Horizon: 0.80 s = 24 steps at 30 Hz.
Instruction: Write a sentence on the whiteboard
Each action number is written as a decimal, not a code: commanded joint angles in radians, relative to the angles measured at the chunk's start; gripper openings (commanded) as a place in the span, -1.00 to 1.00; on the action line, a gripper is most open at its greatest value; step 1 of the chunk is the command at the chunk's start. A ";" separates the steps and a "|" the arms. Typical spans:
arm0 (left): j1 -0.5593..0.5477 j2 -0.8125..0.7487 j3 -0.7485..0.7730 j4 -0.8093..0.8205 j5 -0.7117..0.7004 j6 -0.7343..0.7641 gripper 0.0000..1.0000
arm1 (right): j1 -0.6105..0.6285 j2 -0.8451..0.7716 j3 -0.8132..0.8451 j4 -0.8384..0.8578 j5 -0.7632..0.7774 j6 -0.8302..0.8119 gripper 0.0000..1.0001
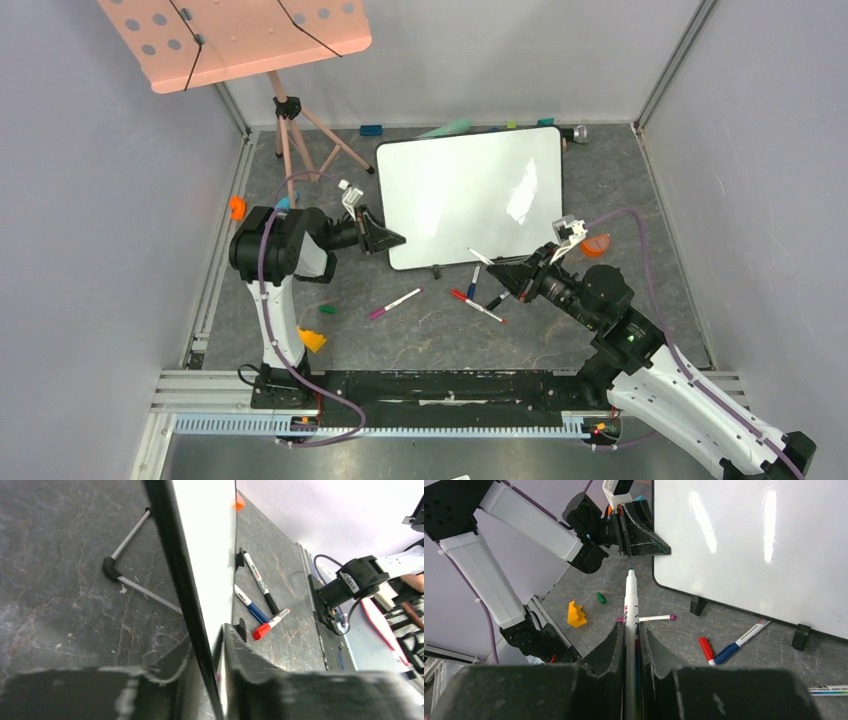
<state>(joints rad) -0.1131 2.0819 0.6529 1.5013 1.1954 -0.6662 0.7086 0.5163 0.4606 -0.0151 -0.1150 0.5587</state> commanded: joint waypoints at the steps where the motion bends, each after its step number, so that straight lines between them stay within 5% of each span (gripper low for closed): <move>1: 0.006 0.016 -0.007 0.056 0.059 0.044 -0.24 | -0.002 0.004 0.056 0.020 0.003 -0.022 -1.00; 4: 0.004 0.004 -0.026 0.056 0.049 0.089 -0.24 | -0.003 0.005 0.055 0.021 0.003 -0.022 -1.00; 9: 0.000 0.022 -0.002 0.056 0.076 0.084 -0.56 | -0.003 0.005 0.053 0.021 0.004 -0.023 -1.00; 14: -0.015 0.055 0.051 0.056 0.125 0.060 -0.24 | -0.002 0.005 0.055 0.020 0.003 -0.024 -1.00; 18: -0.024 0.078 0.076 0.056 0.141 0.071 -0.26 | -0.003 0.003 0.053 0.018 0.004 -0.023 -1.00; 21: -0.023 0.075 0.073 0.056 0.114 0.110 -0.44 | -0.002 0.000 0.052 0.018 0.003 -0.025 -1.00; 23: -0.022 0.079 0.079 0.056 0.112 0.120 -0.92 | -0.002 -0.003 0.053 0.017 0.007 -0.026 -1.00; 24: -0.019 0.082 0.085 0.056 0.120 0.139 -0.96 | -0.002 -0.007 0.053 0.017 0.009 -0.027 -1.00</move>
<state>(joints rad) -0.1333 2.1509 0.7109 1.4857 1.2972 -0.6472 0.7086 0.5209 0.4713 -0.0170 -0.1150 0.5484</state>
